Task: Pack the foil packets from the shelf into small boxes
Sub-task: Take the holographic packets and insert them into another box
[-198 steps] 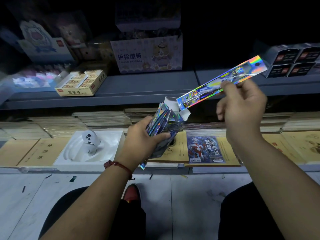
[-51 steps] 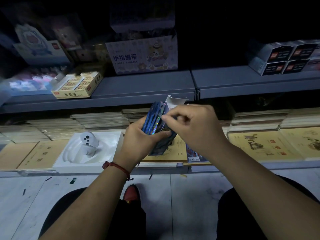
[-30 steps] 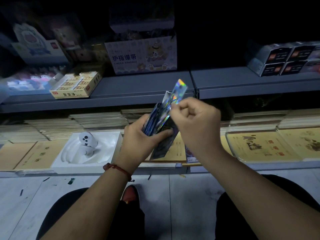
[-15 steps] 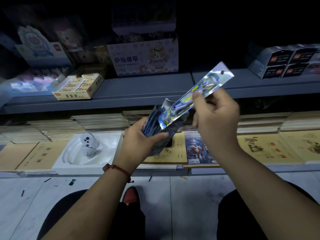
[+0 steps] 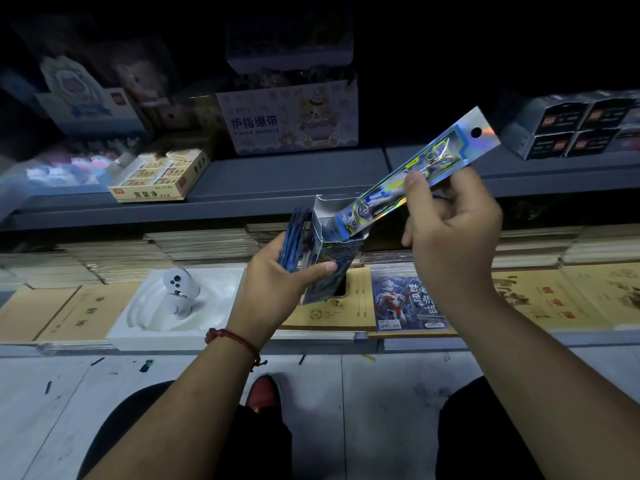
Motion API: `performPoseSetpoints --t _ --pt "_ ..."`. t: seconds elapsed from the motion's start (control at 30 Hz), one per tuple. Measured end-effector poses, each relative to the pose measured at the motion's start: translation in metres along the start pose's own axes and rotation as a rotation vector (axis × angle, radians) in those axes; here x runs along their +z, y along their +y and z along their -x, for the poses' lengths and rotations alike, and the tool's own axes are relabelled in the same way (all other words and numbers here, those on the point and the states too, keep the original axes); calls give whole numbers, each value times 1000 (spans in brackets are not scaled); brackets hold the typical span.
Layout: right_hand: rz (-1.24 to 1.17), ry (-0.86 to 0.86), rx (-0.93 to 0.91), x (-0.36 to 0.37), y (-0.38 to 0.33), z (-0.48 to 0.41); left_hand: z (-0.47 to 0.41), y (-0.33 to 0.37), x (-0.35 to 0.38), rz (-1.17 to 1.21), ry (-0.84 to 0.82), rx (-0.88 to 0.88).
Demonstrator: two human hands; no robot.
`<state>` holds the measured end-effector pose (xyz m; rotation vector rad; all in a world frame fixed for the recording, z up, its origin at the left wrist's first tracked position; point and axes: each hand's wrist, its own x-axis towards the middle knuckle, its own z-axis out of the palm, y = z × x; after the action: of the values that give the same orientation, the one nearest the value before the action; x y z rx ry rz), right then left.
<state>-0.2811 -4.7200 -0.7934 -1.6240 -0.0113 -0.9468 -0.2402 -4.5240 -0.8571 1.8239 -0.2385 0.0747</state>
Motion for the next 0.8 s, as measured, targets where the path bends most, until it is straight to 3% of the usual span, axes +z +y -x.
performPoseSetpoints --t 0.23,0.53,0.8 --pt "110 -73 -56 3 7 5 1 3 -1 7 -2 6" --pt "55 90 -113 2 -13 4 1 4 -2 51 -18 -14" --pt "93 -16 -121 6 -9 8 -1 0 -1 78 -26 -27"
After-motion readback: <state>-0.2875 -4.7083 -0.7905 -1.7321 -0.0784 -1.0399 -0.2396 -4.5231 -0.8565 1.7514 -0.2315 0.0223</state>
